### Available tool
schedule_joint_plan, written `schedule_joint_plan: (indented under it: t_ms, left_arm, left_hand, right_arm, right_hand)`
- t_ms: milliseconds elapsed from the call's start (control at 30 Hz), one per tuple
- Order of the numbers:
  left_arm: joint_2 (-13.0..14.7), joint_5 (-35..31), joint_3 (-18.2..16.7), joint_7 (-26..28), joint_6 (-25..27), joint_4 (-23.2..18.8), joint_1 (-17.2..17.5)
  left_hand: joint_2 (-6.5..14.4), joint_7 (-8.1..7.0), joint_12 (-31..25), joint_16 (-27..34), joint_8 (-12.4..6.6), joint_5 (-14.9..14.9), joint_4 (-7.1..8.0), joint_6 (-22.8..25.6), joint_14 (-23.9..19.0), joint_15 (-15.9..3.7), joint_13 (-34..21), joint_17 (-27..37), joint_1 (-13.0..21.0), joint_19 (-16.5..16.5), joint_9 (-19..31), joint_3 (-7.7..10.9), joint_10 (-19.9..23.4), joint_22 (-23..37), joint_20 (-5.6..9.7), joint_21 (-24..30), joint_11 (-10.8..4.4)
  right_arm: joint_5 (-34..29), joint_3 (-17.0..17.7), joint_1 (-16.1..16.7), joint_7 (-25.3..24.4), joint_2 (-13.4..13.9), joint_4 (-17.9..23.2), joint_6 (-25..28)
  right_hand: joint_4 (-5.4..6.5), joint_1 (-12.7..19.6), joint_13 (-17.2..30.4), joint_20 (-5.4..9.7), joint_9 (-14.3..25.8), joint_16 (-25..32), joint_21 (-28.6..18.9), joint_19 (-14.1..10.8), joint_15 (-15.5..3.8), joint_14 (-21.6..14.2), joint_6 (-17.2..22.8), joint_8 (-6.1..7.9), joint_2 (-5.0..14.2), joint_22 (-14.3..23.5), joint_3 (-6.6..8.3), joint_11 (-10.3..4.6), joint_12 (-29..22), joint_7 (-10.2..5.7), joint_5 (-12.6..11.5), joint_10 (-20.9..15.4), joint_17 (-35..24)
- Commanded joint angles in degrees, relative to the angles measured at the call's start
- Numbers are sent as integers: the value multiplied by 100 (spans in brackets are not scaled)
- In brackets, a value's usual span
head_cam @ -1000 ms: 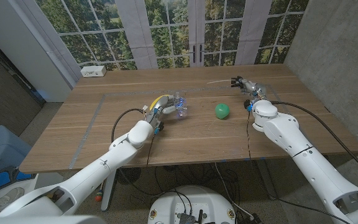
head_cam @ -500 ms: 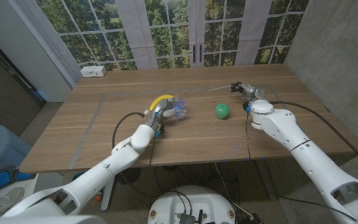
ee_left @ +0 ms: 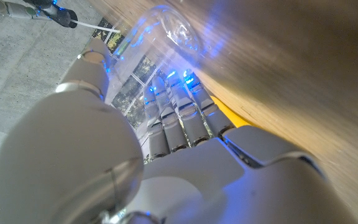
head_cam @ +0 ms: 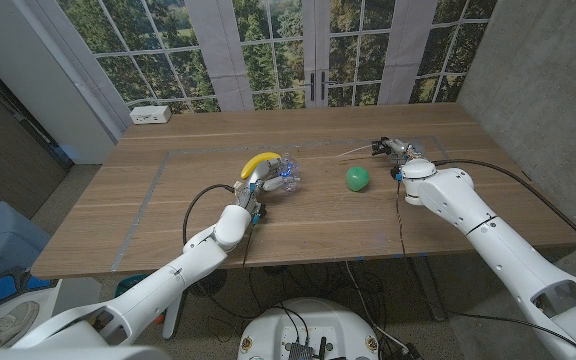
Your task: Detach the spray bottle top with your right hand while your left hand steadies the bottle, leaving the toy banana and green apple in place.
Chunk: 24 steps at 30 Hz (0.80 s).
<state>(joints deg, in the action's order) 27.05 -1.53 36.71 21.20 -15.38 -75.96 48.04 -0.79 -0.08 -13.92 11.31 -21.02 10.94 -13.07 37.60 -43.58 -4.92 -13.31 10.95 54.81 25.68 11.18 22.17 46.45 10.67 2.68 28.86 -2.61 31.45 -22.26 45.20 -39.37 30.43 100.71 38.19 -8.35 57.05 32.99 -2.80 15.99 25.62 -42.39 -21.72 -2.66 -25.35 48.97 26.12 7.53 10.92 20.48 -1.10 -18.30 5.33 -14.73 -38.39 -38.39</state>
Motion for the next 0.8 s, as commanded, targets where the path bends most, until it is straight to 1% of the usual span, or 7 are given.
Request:
schedule_joint_plan:
  t_ms: [33,200,400,467,567,667,800]
  left_arm:
    - [-5,-76,49,58,67,-20,38]
    - [24,-92,58,48,130,-91,65]
    - [76,-115,71,7,215,-179,88]
    - [98,-119,80,-25,207,-190,85]
    - [122,-120,82,-48,217,-226,99]
    - [143,-113,77,-68,179,-239,113]
    - [172,-122,64,-65,154,-284,143]
  left_hand:
    - [342,-233,199,-65,319,-43,347,1355,307,-834,122,-20,667,-127,-3,0,1295,11,-10,-55,-944]
    - [105,-332,321,-105,632,-48,415,1054,721,-789,198,-38,491,-287,-15,-337,779,6,-26,-148,-952]
    - [-318,-445,386,-126,996,-2,519,548,1350,-725,243,-77,41,-532,-31,-857,-148,-4,-136,-343,-887]
    - [-410,-467,386,-125,1034,26,542,404,1487,-701,248,-84,-69,-611,-36,-969,-371,-5,-167,-408,-824]
    - [-516,-501,387,-106,1102,96,587,-129,1689,-660,257,-86,-248,-720,-51,-1146,-834,-3,-246,-523,-609]
    - [-569,-544,405,-120,1129,180,633,-883,2056,-476,261,-84,-425,-886,-62,-1315,-1452,0,-362,-685,-402]
    - [-630,-631,395,-136,1121,260,680,-1592,2515,-326,257,-81,-614,-1130,-51,-1483,-2053,6,-469,-876,-260]
  right_arm:
    - [147,-13,-123,80,91,69,477]
    - [157,-27,-108,151,181,145,523]
    - [174,-24,-83,180,235,203,562]
    - [185,-16,-65,216,259,220,535]
    - [181,-3,-22,245,279,236,444]
    - [166,-4,24,306,309,237,306]
    - [108,-31,66,345,341,235,156]
  right_hand:
    - [-13,-219,4,-34,-31,-36,-41,110,64,144,-441,-208,-64,4,-91,84,144,-68,-2,286,-31]
    - [-19,-306,-17,-66,-83,-42,-46,216,138,272,-980,-475,-98,-2,-189,116,304,-93,-22,569,-57]
    - [-32,-382,-59,-125,-126,-81,-43,316,230,438,-1427,-718,-157,-8,-287,188,486,-90,-41,956,-67]
    - [-22,-443,-83,-182,-145,-102,-26,392,282,493,-1625,-831,-197,-10,-341,251,558,-79,-42,1134,-62]
    - [6,-562,-125,-228,-172,-178,5,509,342,667,-1928,-1004,-240,-13,-427,317,650,-59,-37,1407,-49]
    - [47,-716,-169,-277,-198,-256,40,607,418,826,-2294,-1195,-270,-18,-516,394,710,-27,-18,1681,-32]
    - [80,-889,-212,-380,-218,-336,112,769,515,953,-2516,-1311,-342,-25,-618,473,728,13,30,1885,1]
